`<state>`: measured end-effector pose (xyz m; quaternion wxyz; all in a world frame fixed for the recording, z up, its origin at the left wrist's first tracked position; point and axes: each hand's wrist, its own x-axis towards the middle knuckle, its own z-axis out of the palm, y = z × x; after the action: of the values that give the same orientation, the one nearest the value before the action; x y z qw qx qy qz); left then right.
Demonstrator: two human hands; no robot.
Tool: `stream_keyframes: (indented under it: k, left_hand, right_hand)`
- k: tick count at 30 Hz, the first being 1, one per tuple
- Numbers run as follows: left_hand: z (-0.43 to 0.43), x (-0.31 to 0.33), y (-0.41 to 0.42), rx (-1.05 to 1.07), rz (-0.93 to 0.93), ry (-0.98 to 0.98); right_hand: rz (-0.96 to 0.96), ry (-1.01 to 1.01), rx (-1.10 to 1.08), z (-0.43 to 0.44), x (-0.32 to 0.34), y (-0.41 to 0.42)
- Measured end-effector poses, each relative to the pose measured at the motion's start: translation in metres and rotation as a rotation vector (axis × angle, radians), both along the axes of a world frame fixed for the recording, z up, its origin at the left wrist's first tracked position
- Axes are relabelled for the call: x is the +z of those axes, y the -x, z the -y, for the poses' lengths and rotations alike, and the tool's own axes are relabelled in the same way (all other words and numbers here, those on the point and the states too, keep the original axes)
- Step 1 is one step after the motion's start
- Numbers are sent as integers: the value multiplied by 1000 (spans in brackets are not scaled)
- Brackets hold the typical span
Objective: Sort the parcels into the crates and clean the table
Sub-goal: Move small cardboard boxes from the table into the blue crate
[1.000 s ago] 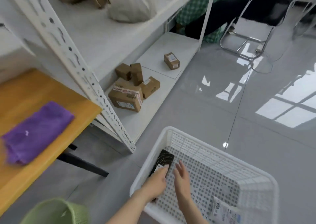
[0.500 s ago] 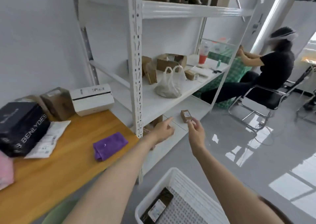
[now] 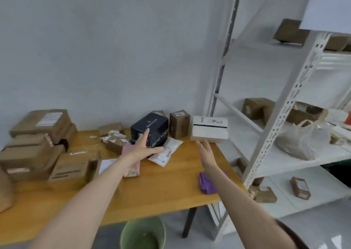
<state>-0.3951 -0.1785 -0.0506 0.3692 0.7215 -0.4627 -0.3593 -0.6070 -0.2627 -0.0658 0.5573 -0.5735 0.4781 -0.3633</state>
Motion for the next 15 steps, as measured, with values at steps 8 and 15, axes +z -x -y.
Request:
stream_keyframes:
  k: [8,15]
  left_hand:
    - [-107,-1,-196,250,62,-2]
    - [-166,-30,-267,355,83,-110]
  right_hand:
    - [3,-18,288,-37,-10,-226]
    - [-121,-161,425,-81,-44,-315]
